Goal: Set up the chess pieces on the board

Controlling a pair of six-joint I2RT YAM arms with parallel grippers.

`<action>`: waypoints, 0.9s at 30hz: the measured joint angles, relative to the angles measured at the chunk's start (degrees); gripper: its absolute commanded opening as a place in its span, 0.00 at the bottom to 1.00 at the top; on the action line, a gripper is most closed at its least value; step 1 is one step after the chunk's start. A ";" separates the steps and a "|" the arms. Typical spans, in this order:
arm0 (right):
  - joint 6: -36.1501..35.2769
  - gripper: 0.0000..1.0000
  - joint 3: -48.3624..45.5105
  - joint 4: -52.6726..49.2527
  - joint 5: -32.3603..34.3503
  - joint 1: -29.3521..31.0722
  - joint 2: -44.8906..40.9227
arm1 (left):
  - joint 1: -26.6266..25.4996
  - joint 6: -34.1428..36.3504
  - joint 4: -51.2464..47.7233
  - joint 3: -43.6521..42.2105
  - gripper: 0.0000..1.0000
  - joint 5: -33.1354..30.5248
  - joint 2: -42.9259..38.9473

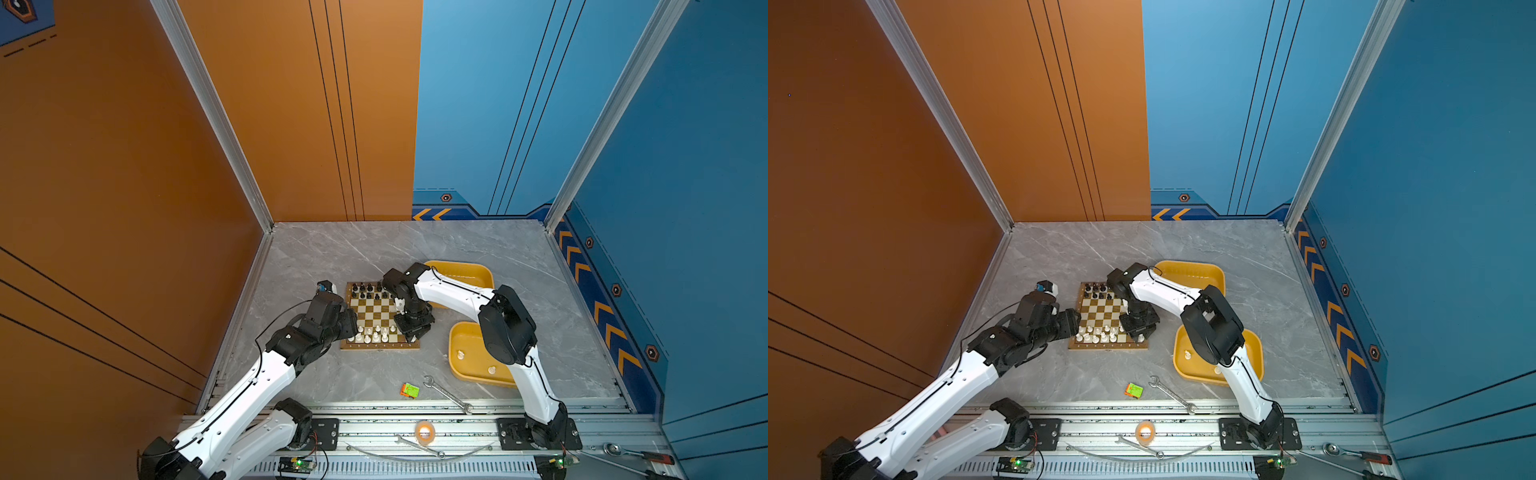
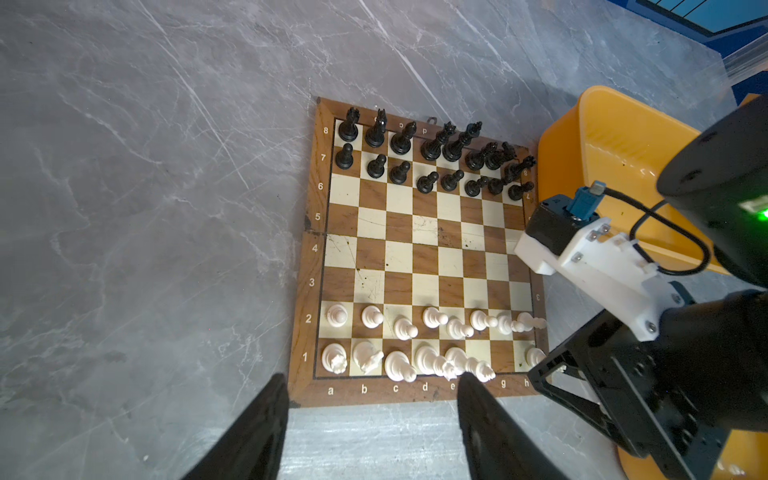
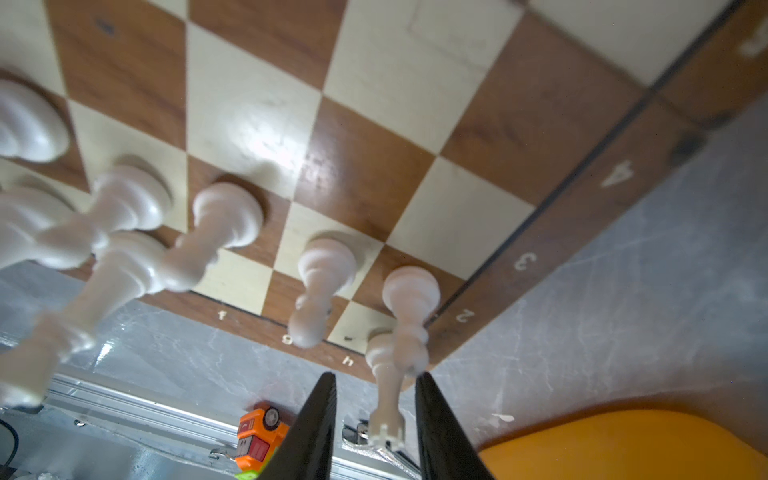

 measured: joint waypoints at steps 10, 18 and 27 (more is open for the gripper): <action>0.00 0.35 -0.04 0.76 -0.76 0.00 0.83 | 0.35 1.14 -0.04 2.08 0.65 0.20 1.77; 0.00 0.35 -0.04 0.76 -1.33 -0.26 0.83 | 0.98 1.53 -0.09 2.47 0.65 0.76 2.78; 0.00 0.35 -0.04 0.98 -2.32 -0.35 0.85 | 1.03 1.49 -0.04 2.49 0.65 1.07 3.72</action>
